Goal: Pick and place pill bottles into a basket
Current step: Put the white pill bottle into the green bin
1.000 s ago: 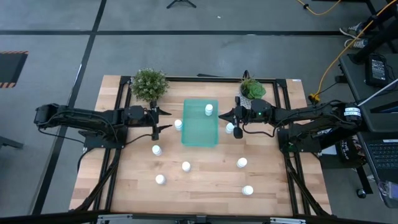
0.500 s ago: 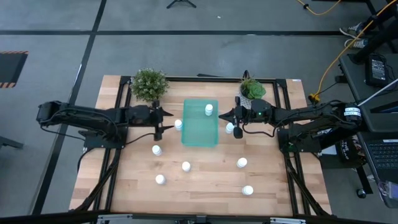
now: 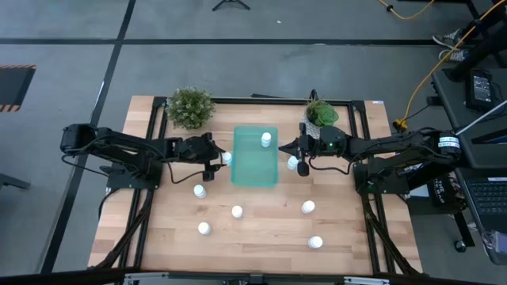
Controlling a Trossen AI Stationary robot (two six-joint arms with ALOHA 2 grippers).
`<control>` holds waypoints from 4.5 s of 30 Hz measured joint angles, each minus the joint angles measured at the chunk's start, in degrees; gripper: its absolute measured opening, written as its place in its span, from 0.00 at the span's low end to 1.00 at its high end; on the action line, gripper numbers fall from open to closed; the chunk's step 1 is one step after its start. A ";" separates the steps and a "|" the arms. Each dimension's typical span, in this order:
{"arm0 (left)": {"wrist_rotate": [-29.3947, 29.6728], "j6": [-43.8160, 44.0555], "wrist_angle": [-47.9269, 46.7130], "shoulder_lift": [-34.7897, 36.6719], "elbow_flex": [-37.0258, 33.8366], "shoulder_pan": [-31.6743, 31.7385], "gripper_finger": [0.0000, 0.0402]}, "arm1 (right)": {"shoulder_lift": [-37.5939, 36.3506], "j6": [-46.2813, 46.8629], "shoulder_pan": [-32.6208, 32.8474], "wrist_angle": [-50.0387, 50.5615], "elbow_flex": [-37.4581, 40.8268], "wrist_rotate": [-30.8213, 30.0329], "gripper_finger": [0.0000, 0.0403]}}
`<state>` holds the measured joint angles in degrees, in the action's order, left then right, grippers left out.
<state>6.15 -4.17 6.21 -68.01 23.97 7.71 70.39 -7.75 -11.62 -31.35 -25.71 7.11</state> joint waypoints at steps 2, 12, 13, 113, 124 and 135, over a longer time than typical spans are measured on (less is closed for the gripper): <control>0.14 0.31 0.03 -0.87 0.00 0.74 0.61 | 0.00 0.00 0.00 0.06 0.00 0.00 0.01; -3.10 0.37 3.25 -3.90 0.00 3.62 0.61 | 0.00 0.00 0.00 0.06 0.00 -0.02 0.01; -3.31 0.51 3.30 -4.24 0.00 3.83 0.61 | 0.00 0.00 0.00 0.06 0.00 -0.02 0.01; -15.00 -8.16 19.81 -19.85 10.60 15.52 0.40 | 0.00 -1.76 -0.02 0.31 0.00 -0.07 0.01; -14.88 -9.66 21.96 -25.73 14.93 15.71 0.40 | -0.02 -1.60 -0.98 1.70 0.00 -0.07 0.01; -14.40 -12.07 18.39 -32.44 19.19 16.11 0.40 | -0.02 -1.85 -0.98 3.20 0.00 -0.07 0.01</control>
<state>-8.25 -16.23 24.60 -100.45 43.15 23.82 70.37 -9.60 -12.60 -28.15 -25.71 7.05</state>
